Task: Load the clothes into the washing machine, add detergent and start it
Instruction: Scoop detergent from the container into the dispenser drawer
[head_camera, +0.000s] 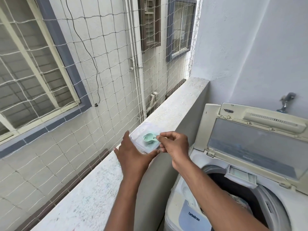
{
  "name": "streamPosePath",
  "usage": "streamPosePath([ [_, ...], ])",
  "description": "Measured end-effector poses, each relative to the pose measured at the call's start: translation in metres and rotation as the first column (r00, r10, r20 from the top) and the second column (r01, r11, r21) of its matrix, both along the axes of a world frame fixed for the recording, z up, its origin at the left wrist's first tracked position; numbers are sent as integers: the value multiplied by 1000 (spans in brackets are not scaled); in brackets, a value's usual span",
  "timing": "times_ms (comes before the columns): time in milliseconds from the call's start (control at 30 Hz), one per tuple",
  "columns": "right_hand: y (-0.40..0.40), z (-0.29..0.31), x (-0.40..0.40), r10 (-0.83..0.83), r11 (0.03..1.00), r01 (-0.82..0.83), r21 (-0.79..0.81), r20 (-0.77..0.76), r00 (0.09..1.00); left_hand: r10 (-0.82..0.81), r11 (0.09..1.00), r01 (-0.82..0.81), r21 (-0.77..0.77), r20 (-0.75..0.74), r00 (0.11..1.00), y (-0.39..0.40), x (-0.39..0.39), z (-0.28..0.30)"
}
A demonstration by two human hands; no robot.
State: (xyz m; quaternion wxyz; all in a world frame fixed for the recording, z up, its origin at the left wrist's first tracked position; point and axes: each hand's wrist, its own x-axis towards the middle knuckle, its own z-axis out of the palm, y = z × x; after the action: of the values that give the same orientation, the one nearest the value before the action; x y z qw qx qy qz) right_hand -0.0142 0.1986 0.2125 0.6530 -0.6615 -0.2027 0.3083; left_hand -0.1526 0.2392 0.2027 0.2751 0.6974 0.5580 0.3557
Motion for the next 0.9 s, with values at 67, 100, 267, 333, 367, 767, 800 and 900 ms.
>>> streamPosePath([
  [67,-2,-2,2,1,1000,-1,7,30,1000,9,1000,-8,19,-38,999,-1,0,2],
  [100,-2,-4,3,-2,1000,1,7,46,999,14,999,-13,32,-41,999,-2,1,2],
  [267,-9,-7,13,-29,999,35,-37,142,989,9,988,-16,151,50,999,-10,5,8],
  [333,-13,-8,19,-47,998,56,-41,190,981,-18,981,-2,192,102,995,-14,9,12],
  [367,-16,-7,23,-54,997,66,-47,224,973,-33,977,8,215,116,993,-15,12,14],
  [767,-82,0,81,17,954,188,-234,667,745,-458,754,457,473,-120,881,-53,94,18],
  [800,-90,0,87,4,945,219,-242,678,735,-484,745,476,466,-112,868,-57,102,17],
  [900,-112,-6,110,-39,915,306,-264,696,717,-555,719,540,438,-106,825,-66,128,7],
])
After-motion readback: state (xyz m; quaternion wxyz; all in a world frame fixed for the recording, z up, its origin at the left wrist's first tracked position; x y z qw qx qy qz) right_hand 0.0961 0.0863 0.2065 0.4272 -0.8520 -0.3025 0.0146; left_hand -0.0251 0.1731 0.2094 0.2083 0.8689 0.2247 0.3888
